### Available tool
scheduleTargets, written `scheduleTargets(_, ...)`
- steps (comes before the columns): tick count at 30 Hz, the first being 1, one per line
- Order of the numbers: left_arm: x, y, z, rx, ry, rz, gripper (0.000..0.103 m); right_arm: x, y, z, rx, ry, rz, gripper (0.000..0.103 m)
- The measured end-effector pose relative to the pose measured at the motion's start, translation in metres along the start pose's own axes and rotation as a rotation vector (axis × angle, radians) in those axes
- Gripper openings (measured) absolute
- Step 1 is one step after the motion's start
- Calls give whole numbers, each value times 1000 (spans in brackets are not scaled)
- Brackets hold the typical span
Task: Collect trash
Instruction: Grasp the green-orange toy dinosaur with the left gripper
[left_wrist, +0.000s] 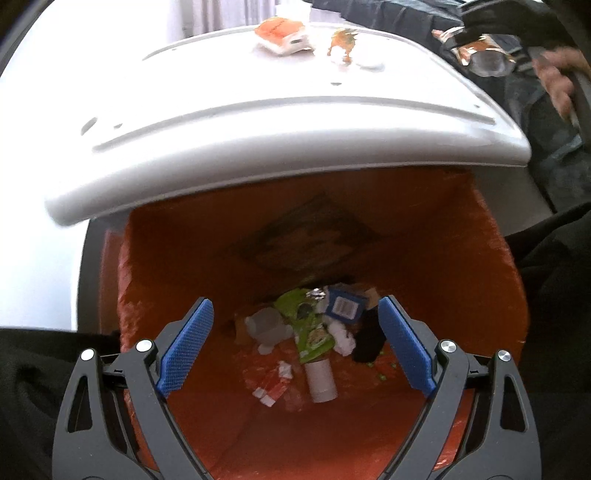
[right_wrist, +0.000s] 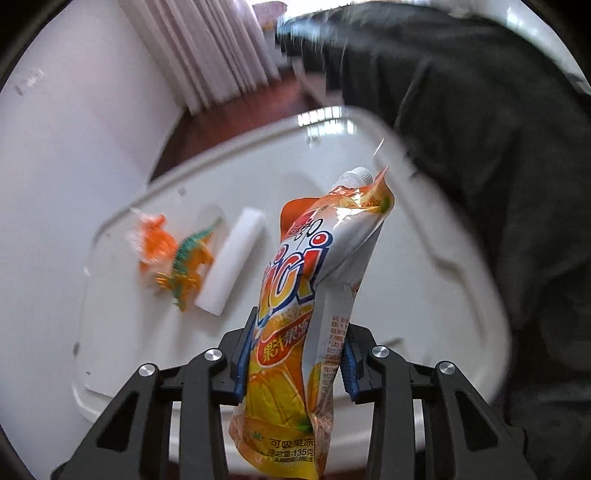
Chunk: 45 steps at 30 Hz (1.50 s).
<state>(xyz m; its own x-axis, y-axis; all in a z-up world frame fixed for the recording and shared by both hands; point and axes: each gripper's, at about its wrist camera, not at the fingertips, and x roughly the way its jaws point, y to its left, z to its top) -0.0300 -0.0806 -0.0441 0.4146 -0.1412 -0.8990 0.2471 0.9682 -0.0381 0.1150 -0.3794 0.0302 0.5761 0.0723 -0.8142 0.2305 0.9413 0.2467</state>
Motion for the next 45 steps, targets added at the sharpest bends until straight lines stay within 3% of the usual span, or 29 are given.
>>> scheduleTargets(2, -5, -8, 15, 30, -25, -28, 88, -13, -6, -7, 28, -69, 23, 38)
scheduleTargets(4, -11, -16, 40, 48, -63, -66, 88, -15, -17, -10, 81, -70, 53, 38)
scheduleTargets(5, -14, -19, 55, 51, -83, -89, 88, -16, -23, -8, 117, -63, 111, 38)
scheduleTargets(9, -17, -30, 140, 37, -189, -128, 88, -27, -31, 1, 129, -110, 119, 38)
scheduleTargets(13, 0, -47, 219, 61, -243, -122, 88, -40, -40, 2, 145, -146, 126, 38)
scheduleTargets(17, 33, -55, 281, 72, -192, -150, 88, -40, -55, 5, 193, -147, 143, 38)
scheduleTargets(22, 83, -61, 335, 136, -58, -198, 88, -45, -70, 9, 214, -145, 153, 38)
scheduleTargets(27, 125, -48, 356, 95, 66, -218, 88, -48, -68, 3, 201, -130, 157, 38)
scheduleTargets(31, 144, -46, 346, 165, 129, -134, 84, -45, -62, 2, 193, -111, 157, 39)
scheduleTargets(33, 142, -45, 335, 188, 107, -126, 80, -43, -61, 4, 199, -105, 167, 39)
scheduleTargets(35, 138, -40, 329, 179, 100, -152, 64, -40, -59, 6, 196, -103, 167, 39)
scheduleTargets(36, 135, -39, 325, 180, 92, -147, 61, -39, -57, 6, 193, -102, 168, 39)
scheduleTargets(38, 132, -44, 315, 236, 77, -96, 54, -37, -55, 6, 184, -97, 168, 39)
scheduleTargets(42, 130, -60, 295, 351, 21, 8, 53, -33, -50, 6, 179, -89, 169, 39)
scheduleTargets(43, 130, -61, 294, 335, 8, 6, 52, -32, -50, 7, 179, -89, 169, 39)
scheduleTargets(45, 129, -60, 291, 297, -23, 17, 38, -30, -50, 9, 176, -91, 163, 39)
